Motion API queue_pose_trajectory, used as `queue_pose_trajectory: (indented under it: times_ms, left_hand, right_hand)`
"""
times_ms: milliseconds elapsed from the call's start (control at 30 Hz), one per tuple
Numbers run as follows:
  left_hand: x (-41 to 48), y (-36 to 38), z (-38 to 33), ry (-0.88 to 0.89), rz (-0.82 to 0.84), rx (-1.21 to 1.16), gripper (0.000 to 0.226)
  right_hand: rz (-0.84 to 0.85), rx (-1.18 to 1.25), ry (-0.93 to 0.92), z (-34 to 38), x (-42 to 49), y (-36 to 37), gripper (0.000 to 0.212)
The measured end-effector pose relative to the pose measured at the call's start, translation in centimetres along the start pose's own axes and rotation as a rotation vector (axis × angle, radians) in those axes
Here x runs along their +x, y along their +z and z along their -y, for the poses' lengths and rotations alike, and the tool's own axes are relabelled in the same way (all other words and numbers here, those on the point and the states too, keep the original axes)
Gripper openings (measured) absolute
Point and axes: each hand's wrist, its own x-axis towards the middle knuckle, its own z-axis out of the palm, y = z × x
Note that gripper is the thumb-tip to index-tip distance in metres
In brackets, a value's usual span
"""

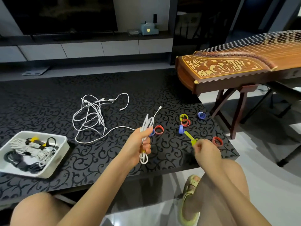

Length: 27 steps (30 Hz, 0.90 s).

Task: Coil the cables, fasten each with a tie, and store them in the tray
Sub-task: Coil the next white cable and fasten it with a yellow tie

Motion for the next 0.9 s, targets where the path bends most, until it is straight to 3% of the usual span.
queue_pose_trajectory:
  times_ms: [67,167,267,400,533,633,900]
  left_hand:
    - [-0.8,-0.4,-0.5,-0.060,0.080,0.026,0.038]
    - [-1.9,-1.1,-0.9,-0.082,0.196,-0.046,0.068]
    - [-3.1,-1.2,-1.2,-0.037,0.167,0.065,0.059]
    - [-4.5,-0.9,-1.7,-0.052,0.136,0.098,0.044]
    - [-5.1,-0.6,-1.6,-0.068,0.103,0.017,0.039]
    - [-5.1,-0.3,-1.1,0.063,0.099,0.057,0.031]
    - [-5.1,0.7,-0.3,0.327,-0.224,0.214,0.029]
  right_hand:
    - [0.040,0.392,-0.055,2.0,-1.2,-0.8,0.018]
    - [0.302,0.849,-0.012,5.2,-2.6,-2.7,0.022]
    - [0.519,1.129,-0.011,7.6,-3.2,-3.9,0.020]
    - [0.653,1.411,0.018,9.8,-4.1,-4.1,0.023]
    - [0.681,1.642,-0.023,11.0,-5.2,-4.1,0.003]
    - [0.645,1.727,-0.037,11.5,-5.9,-3.8,0.008]
    - [0.590,1.945,-0.097,11.3,-7.9,-3.2,0.008]
